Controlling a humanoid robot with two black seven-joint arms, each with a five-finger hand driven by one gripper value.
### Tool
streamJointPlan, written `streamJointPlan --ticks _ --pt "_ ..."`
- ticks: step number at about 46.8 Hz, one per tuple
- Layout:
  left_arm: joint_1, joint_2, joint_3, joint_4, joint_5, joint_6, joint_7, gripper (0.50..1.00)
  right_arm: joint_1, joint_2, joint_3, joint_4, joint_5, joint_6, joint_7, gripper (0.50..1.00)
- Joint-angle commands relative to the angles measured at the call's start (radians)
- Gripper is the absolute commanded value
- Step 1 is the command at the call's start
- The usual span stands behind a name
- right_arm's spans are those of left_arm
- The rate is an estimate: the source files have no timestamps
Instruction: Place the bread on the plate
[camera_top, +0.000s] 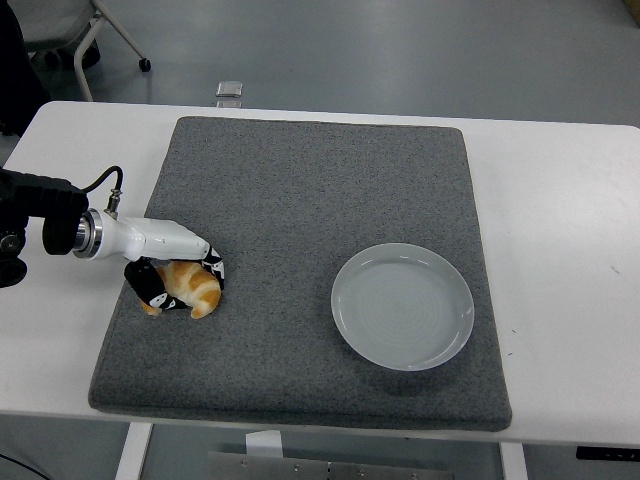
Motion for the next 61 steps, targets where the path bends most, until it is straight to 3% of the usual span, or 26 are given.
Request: streamJointPlan --ticks 1,23,44,61 --pt "-0.003 -0.001 -0.001 0.01 0.008 0.0 -0.001 0.5 0.0 0.0 0.0 0.0 0.0 0.0 0.0 0.93" --pt "-0.014 0.001 -0.113 0.027 -0.003 -0.012 0.001 0.5 0.0 0.0 0.0 0.0 0.0 0.0 0.0 0.93" --pt "-0.055 0.01 -0.458 0.035 -0.038 -0.201 0.006 0.5 0.0 0.0 0.0 0.0 0.0 0.0 0.0 0.93" --pt "-0.146 -0.005 -0.569 0.058 -0.062 -0.227 0.004 0.5 0.0 0.0 0.0 0.0 0.0 0.0 0.0 0.93"
